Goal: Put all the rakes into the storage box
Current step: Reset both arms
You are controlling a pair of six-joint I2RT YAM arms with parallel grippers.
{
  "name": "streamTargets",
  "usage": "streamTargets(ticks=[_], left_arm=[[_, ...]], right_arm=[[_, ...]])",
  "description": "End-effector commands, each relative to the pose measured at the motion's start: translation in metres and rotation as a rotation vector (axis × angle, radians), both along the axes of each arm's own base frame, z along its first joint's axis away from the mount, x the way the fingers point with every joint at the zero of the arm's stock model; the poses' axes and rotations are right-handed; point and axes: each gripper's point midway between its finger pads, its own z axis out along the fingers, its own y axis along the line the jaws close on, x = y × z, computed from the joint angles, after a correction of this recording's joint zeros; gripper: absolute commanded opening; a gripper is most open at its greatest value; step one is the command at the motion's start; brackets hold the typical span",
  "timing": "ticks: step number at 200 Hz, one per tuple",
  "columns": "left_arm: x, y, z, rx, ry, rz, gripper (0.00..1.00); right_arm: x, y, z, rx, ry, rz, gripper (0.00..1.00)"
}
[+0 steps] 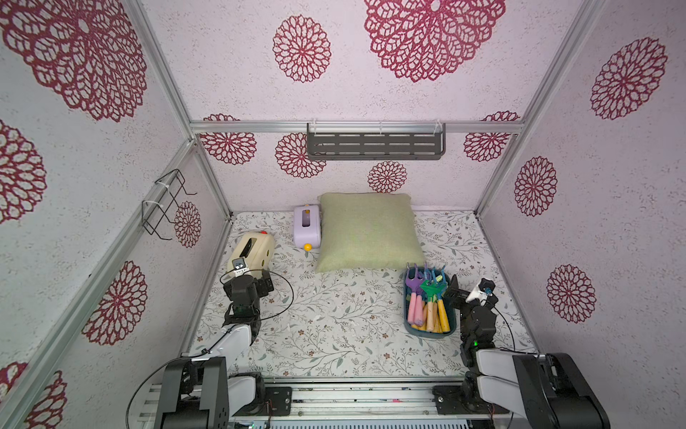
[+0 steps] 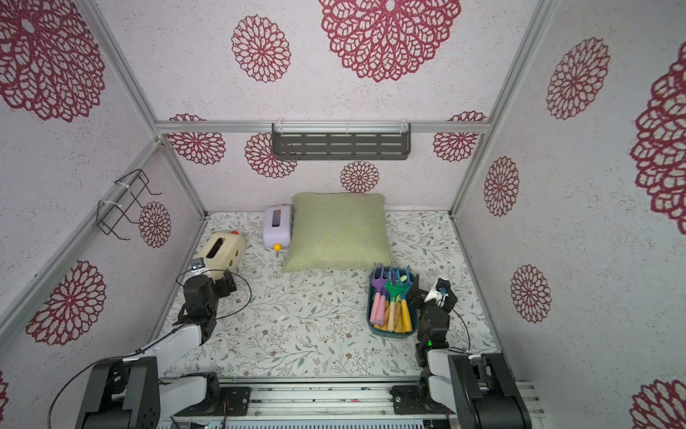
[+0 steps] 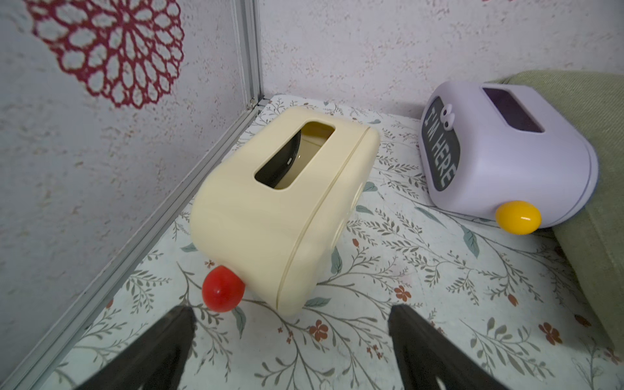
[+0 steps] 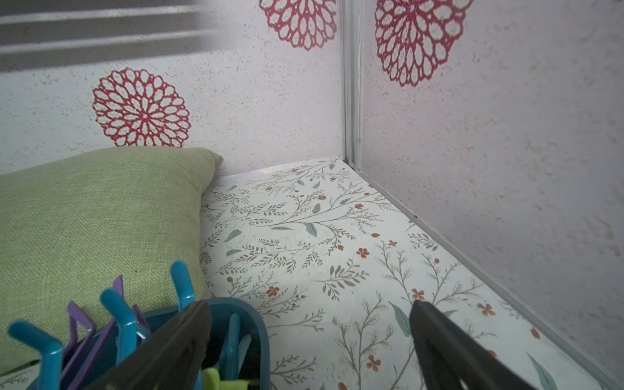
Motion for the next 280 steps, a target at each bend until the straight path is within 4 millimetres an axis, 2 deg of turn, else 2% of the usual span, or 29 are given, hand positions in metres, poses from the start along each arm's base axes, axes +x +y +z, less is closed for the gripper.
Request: streamTargets(ticks=[1,29,69,99,111,115,134,166,196,222,280], left_arm=[[0.008,0.001,0.018,0.030,-0.089,-0.023,0.97],[0.016,-0.003,0.019,0.042,-0.099,-0.053,0.97],[0.033,-0.011,0.019,0.060,-0.116,-0.119,0.97],[0.030,-0.015,0.015,0.090,-0.195,-0.154,0.97],[0.032,-0.020,0.011,0.094,-0.188,-0.187,0.97],[0.033,-0.022,0.009,0.094,-0.179,-0.198,0.97],[0.040,-0.030,0.001,0.095,-0.141,-0.255,0.97],[0.049,-0.014,-0.006,0.074,-0.115,-0.177,0.97],[0.050,-0.009,-0.007,0.065,-0.106,-0.150,0.97],[0.051,0.004,-0.008,0.055,-0.084,-0.072,0.97],[0.051,0.004,-0.009,0.052,-0.083,-0.071,0.97]], right_arm=[[-0.005,-0.001,0.022,-0.038,-0.097,-0.010,0.99],[0.001,0.010,0.023,-0.060,-0.095,0.042,0.99],[0.002,0.013,0.024,-0.076,-0.093,0.052,0.99],[0.007,0.013,0.023,-0.098,-0.082,0.040,0.99],[0.005,0.010,0.020,-0.107,-0.089,0.022,0.99],[0.004,0.009,0.026,-0.105,-0.120,0.014,0.99],[0.004,0.009,0.021,-0.119,-0.132,0.019,0.99],[0.019,0.013,0.007,-0.120,-0.077,0.053,0.99],[0.018,0.009,0.007,-0.109,-0.079,0.036,0.99],[0.021,0.008,0.004,-0.106,-0.059,0.029,0.99],[0.022,0.008,0.005,-0.107,-0.060,0.028,0.99]])
